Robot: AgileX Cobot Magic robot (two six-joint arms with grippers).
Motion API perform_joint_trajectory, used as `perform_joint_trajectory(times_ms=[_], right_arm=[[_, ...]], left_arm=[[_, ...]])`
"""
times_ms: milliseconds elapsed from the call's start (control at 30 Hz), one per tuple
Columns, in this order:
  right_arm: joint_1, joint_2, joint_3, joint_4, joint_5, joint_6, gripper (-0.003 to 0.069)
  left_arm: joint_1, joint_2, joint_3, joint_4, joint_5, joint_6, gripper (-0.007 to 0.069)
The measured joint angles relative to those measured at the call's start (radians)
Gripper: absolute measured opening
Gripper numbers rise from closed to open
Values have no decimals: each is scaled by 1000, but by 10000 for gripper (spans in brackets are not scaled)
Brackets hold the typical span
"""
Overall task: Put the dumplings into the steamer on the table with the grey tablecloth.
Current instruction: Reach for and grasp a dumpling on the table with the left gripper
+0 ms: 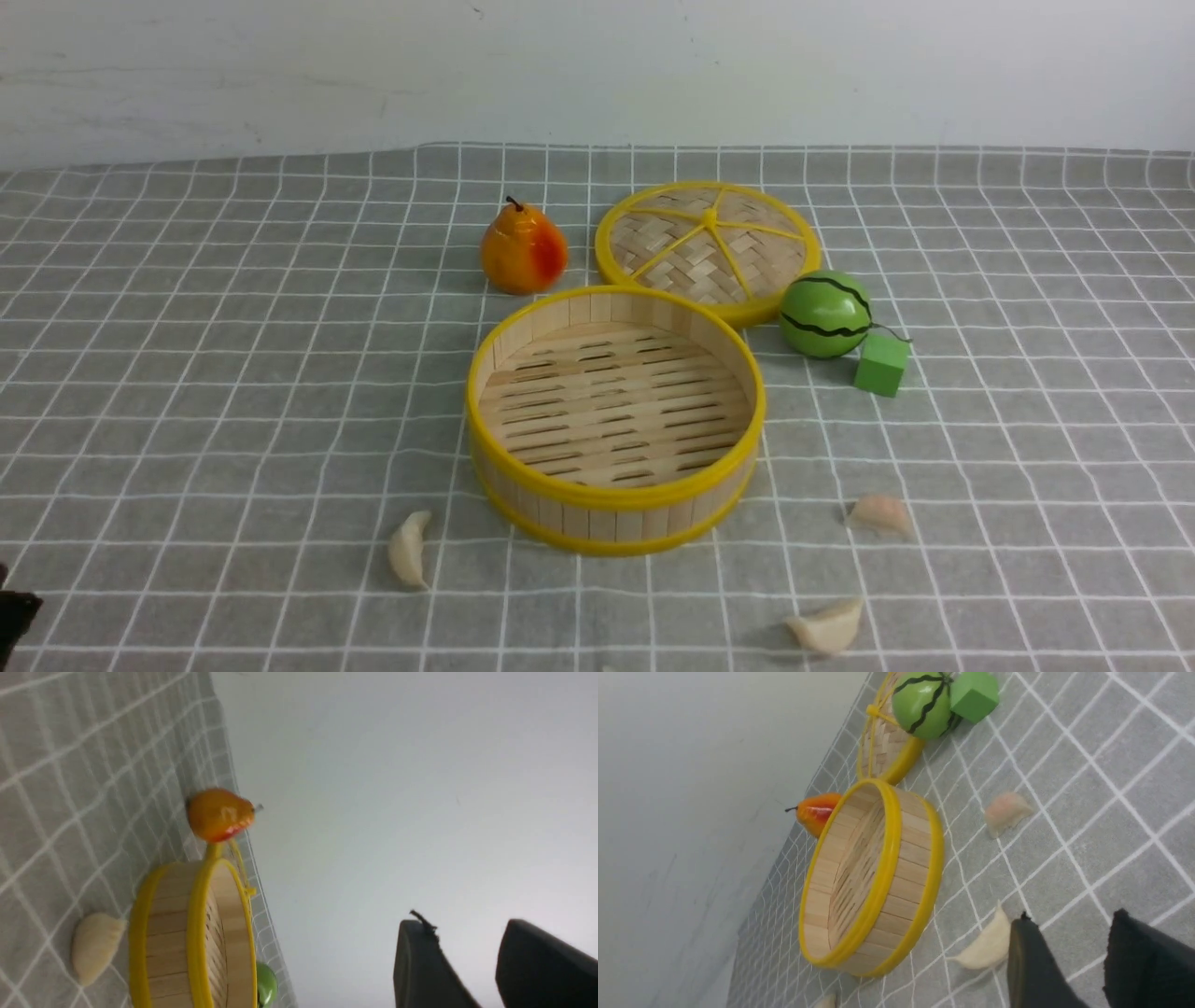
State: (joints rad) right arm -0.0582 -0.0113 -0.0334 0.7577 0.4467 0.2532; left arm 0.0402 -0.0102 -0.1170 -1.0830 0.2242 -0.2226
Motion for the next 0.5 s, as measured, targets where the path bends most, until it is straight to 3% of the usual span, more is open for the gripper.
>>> perform_joint_trajectory(times_ms=[67,133,267,333,500], right_arm=[[0,3,-35,2,-1,-79,232],[0,48,-119,-11,-7,-189,186],[0,263,-271,-59,-21,-351,20],[0,376,-357,-84,8,-417,-15],[65,626,-531,-165,183,-554,-20]], left_arm=[[0,6,-66,51,73,63,222],[0,91,-204,176,208,132,155],[0,381,-435,419,446,167,-5],[0,516,-536,524,570,195,-14],[-58,775,-711,751,783,271,-14]])
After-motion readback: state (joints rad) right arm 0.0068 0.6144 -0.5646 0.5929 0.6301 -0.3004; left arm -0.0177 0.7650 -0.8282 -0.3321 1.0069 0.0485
